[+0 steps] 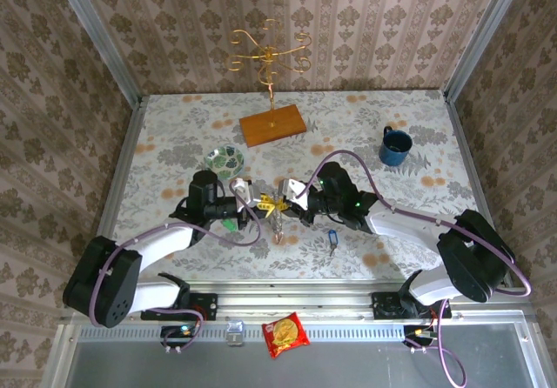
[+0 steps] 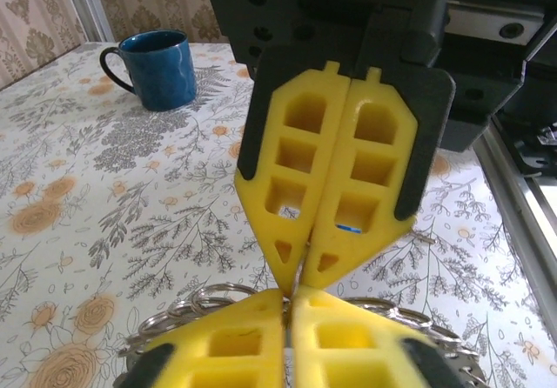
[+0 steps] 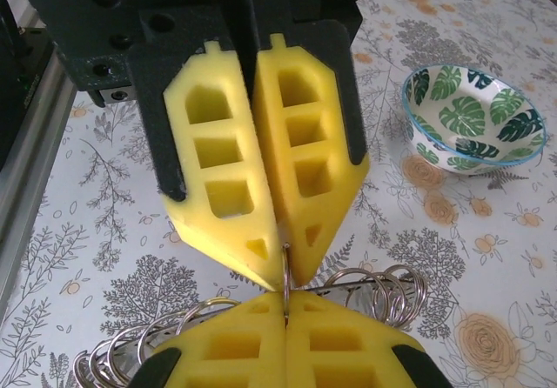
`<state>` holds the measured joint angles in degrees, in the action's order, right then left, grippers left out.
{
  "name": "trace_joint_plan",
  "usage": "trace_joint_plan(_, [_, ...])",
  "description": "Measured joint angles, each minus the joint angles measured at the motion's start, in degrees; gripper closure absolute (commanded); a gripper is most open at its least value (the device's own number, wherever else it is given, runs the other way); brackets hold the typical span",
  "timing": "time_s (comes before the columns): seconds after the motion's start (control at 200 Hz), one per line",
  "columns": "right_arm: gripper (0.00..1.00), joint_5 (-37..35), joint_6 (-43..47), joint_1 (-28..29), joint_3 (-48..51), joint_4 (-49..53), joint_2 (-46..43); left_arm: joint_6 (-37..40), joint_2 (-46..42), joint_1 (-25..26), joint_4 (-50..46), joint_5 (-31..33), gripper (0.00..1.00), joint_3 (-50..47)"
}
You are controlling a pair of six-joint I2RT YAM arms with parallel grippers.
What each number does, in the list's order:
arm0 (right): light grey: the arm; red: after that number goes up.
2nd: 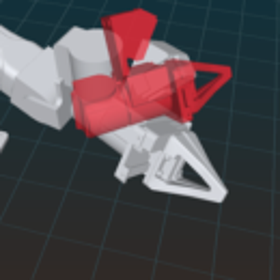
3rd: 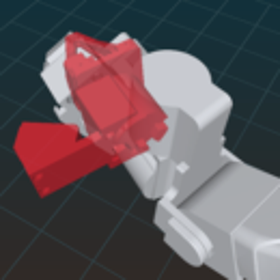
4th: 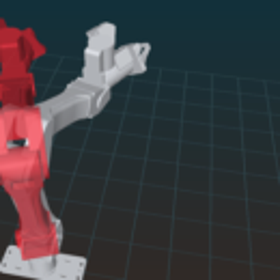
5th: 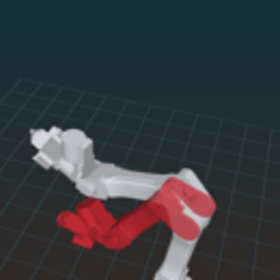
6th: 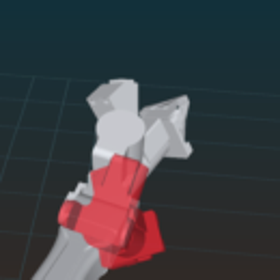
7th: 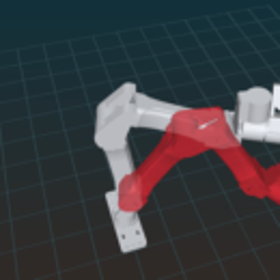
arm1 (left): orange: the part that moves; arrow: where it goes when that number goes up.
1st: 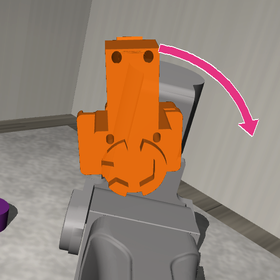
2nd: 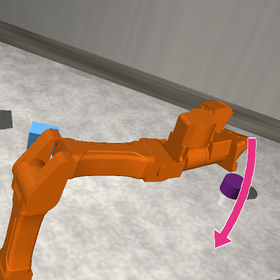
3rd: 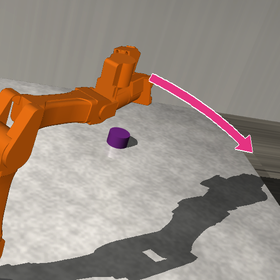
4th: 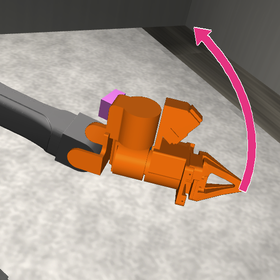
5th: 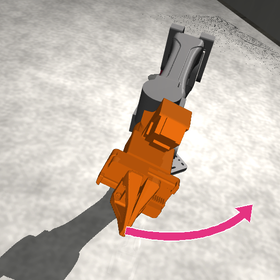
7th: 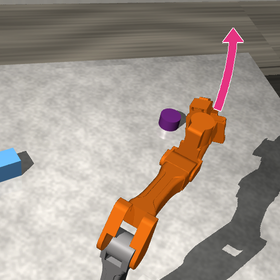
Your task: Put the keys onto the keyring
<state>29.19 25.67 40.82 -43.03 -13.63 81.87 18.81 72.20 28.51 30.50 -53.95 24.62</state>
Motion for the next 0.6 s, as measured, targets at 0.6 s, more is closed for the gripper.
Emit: trace_joint_plan(0.6, [0.93, -0.6, 3.1, -1.2, -0.3, 3.7, -0.5, 0.5, 0.5, 0.4, 2.0, 0.2, 1.0, -0.3])
